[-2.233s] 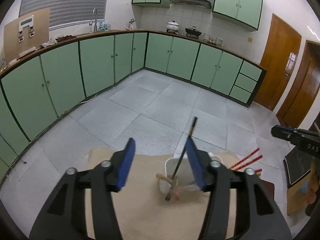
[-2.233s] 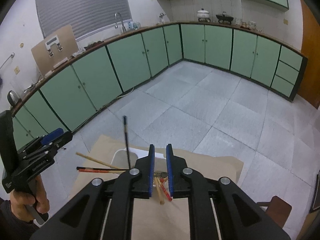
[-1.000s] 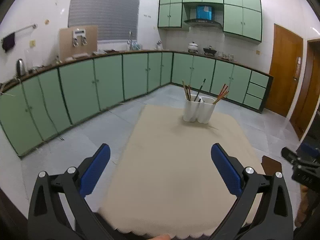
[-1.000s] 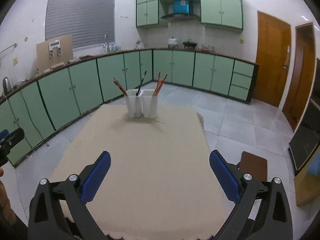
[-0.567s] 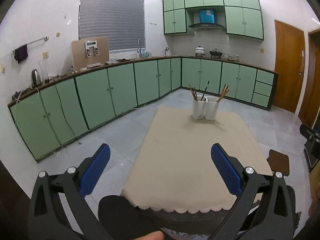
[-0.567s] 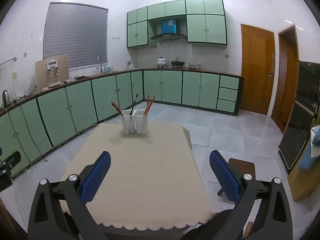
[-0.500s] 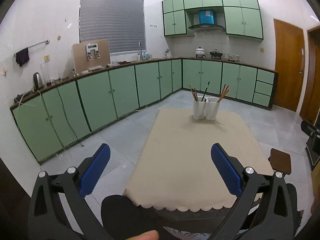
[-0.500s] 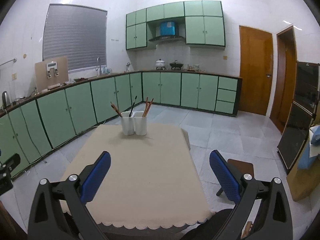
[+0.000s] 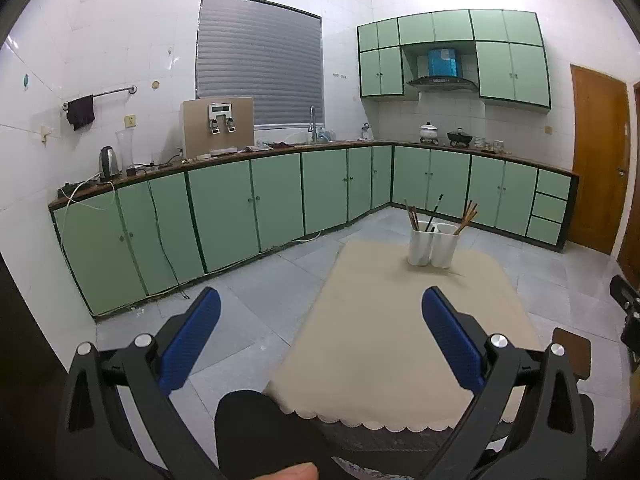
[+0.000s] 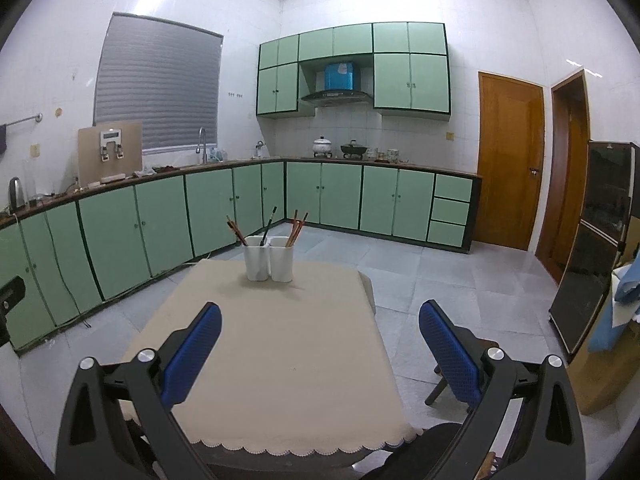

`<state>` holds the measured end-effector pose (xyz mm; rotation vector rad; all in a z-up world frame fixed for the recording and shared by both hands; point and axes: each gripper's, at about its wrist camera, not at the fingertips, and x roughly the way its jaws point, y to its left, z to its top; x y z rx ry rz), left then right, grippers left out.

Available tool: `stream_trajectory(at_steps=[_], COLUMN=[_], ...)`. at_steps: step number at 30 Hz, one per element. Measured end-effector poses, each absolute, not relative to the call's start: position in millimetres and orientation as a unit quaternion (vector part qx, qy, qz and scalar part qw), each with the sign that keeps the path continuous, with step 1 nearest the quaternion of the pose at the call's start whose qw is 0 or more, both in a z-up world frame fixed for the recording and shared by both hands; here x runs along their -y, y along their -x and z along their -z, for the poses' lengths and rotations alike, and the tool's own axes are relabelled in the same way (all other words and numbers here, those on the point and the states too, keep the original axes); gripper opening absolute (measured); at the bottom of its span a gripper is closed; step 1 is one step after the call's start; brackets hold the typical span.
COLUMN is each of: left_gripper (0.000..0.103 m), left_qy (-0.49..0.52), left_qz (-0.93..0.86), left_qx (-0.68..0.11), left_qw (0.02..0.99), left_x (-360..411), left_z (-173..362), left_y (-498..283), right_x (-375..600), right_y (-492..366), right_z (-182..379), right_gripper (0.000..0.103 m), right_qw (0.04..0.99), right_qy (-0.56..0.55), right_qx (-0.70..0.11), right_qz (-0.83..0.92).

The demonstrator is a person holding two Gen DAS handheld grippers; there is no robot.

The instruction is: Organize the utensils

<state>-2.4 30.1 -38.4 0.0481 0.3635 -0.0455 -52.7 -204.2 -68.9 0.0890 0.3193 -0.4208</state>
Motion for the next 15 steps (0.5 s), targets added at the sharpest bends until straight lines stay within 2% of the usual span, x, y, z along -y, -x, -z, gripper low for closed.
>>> stream_trajectory(at_steps=[15], left_gripper=[0.098], left_qy=[-0.014], left_qz=[0.015], left_qx=[-0.169], left_qw=[0.985], left_x=[-28.7], left_z=[34.6], left_y=[7.3], right_x=[206.9], right_y=[51.0], right_z=[73.7], right_gripper=[0.097], right_qw=[0.963], right_qy=[-0.044], right_qx=[-0.162], right_qz=[0.21])
